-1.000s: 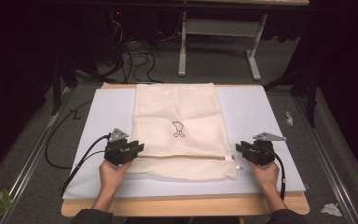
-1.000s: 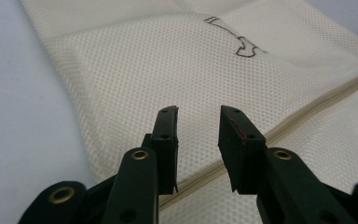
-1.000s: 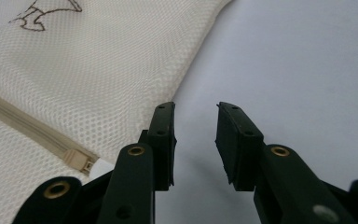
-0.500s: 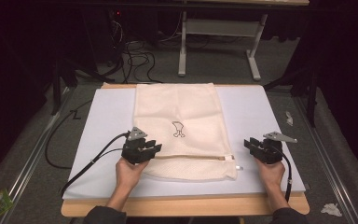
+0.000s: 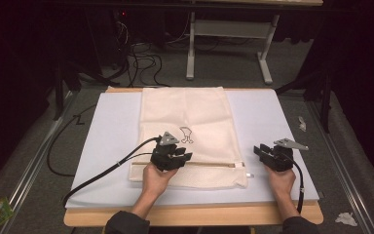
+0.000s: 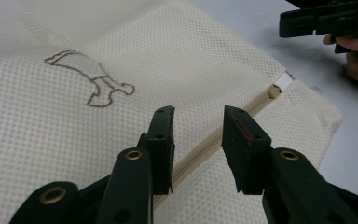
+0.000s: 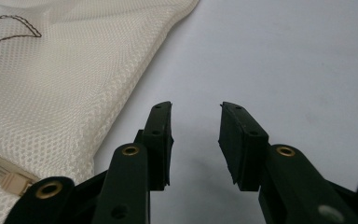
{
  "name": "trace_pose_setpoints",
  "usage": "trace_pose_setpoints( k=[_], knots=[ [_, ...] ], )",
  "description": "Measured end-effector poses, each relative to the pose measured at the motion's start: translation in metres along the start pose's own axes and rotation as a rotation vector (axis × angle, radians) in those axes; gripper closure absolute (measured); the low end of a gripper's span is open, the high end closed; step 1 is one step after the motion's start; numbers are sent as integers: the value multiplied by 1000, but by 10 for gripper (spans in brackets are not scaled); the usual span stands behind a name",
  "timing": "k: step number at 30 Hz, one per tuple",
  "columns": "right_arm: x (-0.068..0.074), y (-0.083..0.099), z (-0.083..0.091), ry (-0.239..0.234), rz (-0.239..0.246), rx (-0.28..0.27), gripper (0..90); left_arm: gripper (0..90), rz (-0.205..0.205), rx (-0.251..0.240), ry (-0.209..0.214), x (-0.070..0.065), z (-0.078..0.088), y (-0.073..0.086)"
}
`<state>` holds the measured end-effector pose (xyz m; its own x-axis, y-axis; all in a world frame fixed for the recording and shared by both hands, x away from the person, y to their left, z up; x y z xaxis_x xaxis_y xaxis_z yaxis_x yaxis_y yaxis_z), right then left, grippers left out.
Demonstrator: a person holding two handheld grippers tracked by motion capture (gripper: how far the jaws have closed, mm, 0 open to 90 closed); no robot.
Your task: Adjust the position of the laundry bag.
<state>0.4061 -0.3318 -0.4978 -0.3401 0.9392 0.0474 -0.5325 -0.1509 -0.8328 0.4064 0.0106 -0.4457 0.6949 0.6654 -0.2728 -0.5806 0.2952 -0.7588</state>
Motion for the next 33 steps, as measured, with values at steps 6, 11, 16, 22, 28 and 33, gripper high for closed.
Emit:
trace_pose_setpoints(
  k=[6, 11, 16, 22, 28, 33],
  knots=[
    [2, 1, -1, 9, 8, 2, 646, 642, 1, 7, 28, -11, -11, -7],
    [2, 1, -1, 7, 14, -1, 650, 639, -8, 30, 51, -21, -22, -9],
    [3, 1, -1, 9, 17, 0, 653, 640, 30, 41, 86, -25, -32, -7],
    [4, 1, -1, 10, 21, -1, 654, 639, -6, 74, 101, -39, -43, -5],
    [4, 1, -1, 10, 17, -1, 654, 637, -41, 99, 123, -57, -55, -10],
    [3, 1, -1, 8, 14, 2, 654, 636, -25, 110, 147, -65, -66, -14]
  ],
)
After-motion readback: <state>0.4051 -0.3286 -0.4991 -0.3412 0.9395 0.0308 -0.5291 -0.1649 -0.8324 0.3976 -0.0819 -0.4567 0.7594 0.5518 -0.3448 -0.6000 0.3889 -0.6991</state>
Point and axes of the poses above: each handheld gripper's, and its own axes: z roughly backward along the jaws, y roughly out of its underside, x roughly to its left, the point moved 4 cm from there along -z, roughly forward along the jaws, and after that the axes turned 5 degrees about z, right-handed, at the moved point
